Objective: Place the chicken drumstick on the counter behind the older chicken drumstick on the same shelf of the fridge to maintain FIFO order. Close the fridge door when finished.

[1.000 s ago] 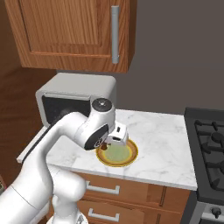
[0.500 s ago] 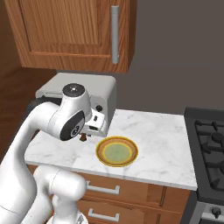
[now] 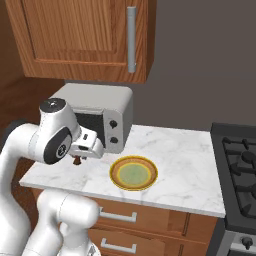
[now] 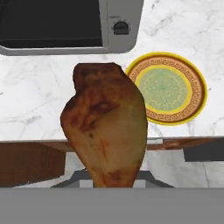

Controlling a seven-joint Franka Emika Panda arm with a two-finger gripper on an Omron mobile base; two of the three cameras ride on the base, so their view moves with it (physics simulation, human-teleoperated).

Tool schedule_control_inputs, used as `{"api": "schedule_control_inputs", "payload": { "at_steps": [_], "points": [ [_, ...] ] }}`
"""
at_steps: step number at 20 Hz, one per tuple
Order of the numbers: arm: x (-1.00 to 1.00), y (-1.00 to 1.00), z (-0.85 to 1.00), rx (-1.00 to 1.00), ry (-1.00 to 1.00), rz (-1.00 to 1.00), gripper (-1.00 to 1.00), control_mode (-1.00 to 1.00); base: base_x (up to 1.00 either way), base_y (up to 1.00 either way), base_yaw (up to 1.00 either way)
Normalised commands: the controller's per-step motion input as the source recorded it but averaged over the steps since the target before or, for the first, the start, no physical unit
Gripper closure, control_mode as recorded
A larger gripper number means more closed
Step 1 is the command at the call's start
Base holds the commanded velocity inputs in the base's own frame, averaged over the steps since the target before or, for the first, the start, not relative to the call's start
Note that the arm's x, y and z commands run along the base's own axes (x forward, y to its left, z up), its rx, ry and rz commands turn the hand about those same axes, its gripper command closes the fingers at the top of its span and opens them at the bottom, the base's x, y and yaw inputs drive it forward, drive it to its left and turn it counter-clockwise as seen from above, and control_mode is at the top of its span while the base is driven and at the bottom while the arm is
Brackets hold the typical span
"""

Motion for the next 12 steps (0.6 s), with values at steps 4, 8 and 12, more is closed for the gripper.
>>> {"api": "schedule_control_inputs", "payload": {
  "at_steps": [4,8,12],
  "points": [
    [-0.55,0.09,-0.04,0.00,-0.04,0.00,1.00,-1.00,0.00,0.00,0.00],
    [0.00,0.00,0.00,0.00,0.00,0.00,1.00,1.00,-0.89,0.19,0.01],
    [0.00,0.00,0.00,0.00,0.00,0.00,1.00,1.00,-0.98,0.02,0.06]
  ]
}}
